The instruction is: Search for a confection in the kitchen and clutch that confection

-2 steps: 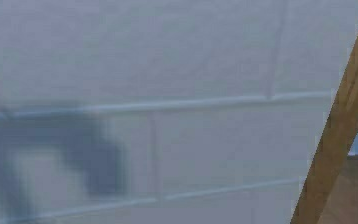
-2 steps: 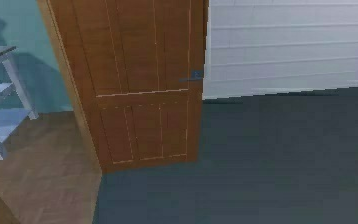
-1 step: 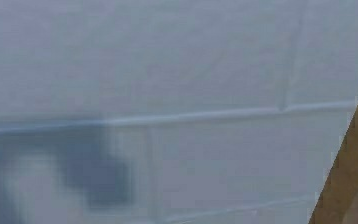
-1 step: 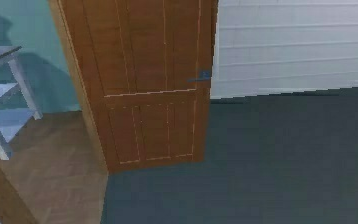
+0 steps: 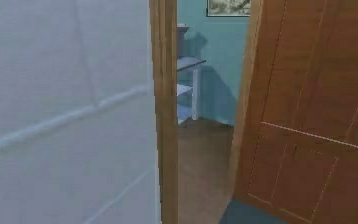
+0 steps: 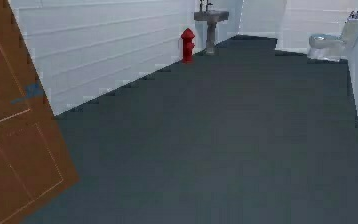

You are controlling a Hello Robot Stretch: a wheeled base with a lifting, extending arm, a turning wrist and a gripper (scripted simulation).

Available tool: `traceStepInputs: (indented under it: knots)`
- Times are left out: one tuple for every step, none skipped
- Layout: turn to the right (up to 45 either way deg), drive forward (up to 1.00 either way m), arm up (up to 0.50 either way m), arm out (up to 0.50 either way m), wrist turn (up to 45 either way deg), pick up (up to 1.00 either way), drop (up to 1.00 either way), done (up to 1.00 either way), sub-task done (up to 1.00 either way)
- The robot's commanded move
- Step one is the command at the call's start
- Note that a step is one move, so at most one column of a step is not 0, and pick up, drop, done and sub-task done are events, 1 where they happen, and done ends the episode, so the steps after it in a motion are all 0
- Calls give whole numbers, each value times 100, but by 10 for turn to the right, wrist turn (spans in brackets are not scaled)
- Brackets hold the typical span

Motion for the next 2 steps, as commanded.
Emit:
traceStepInputs:
  knots:
    - [450,0,0,0,0,0,0,0,0]
    - [0,75,0,0,0,0,0,0,0]
